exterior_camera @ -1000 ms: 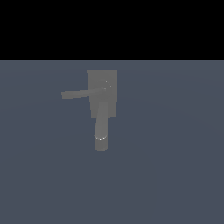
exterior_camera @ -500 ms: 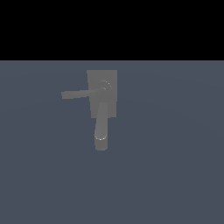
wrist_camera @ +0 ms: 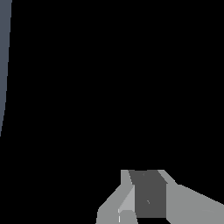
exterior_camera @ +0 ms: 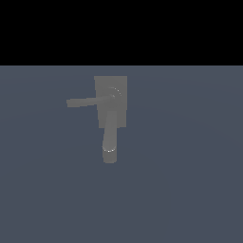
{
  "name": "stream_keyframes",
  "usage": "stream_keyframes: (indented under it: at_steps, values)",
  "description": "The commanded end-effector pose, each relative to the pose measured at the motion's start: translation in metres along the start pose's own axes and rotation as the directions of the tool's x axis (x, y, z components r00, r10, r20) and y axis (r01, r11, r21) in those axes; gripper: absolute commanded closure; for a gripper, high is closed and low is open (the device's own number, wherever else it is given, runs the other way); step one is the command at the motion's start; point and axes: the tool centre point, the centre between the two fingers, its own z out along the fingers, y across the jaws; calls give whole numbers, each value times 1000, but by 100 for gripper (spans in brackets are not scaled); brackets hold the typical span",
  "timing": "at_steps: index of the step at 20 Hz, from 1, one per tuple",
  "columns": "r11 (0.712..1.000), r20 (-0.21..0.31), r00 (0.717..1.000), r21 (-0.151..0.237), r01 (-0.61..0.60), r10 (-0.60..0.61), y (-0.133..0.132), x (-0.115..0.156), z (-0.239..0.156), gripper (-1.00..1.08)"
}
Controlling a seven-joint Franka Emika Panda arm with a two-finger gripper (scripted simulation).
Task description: Turn on the faucet by rotating a designated handle.
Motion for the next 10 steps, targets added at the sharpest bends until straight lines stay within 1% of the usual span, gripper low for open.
stream_keyframes:
  at_steps: [1, 5, 10]
  values:
    - [997, -64, 996, -49, 53, -56, -12, 22, -14, 108]
    - [987, -143, 980, -106, 120, -135, -32, 50, -33, 108]
    - [972, -210, 955, -153, 178, -208, -55, 72, -50, 108]
